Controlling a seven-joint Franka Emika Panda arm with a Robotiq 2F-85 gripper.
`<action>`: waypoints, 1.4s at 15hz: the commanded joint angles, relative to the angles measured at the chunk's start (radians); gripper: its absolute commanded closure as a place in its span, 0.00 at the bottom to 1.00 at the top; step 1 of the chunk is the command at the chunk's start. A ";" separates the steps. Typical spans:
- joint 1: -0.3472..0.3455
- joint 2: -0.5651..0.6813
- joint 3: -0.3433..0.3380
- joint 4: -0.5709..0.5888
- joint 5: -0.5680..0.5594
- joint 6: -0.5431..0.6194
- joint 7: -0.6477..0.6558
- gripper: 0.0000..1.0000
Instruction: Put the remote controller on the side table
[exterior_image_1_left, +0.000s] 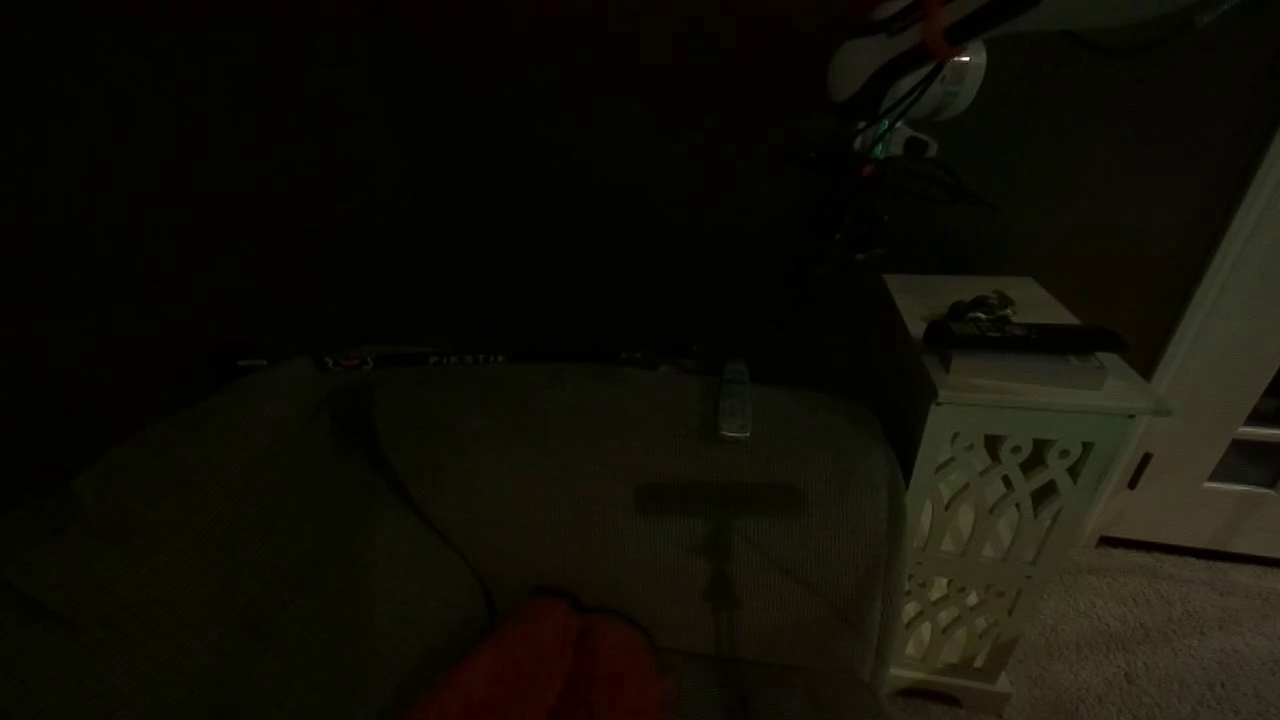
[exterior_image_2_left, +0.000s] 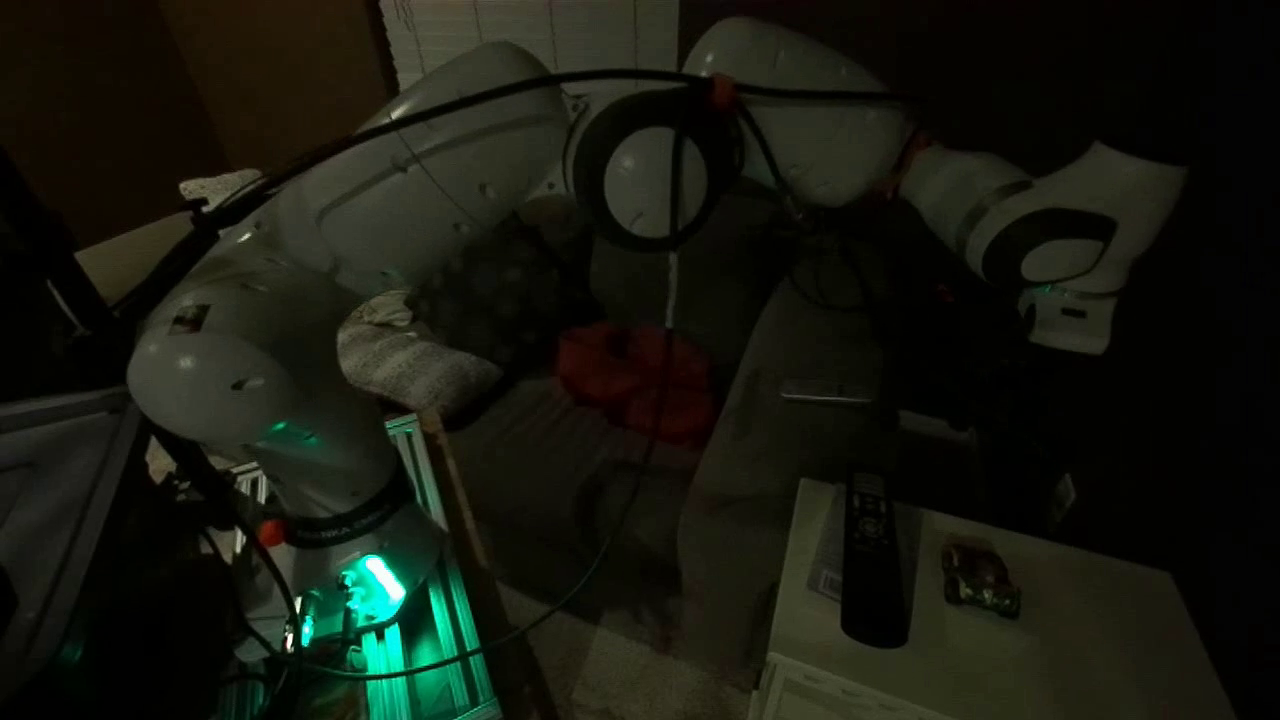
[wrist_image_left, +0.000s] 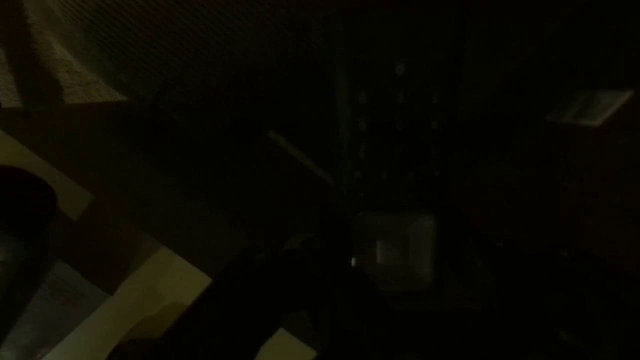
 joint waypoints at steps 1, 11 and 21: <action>-0.006 0.084 -0.045 0.114 0.000 0.050 0.170 0.72; -0.040 0.128 -0.083 0.155 -0.051 -0.012 0.340 0.72; -0.177 0.201 -0.072 0.297 -0.051 -0.163 0.634 0.72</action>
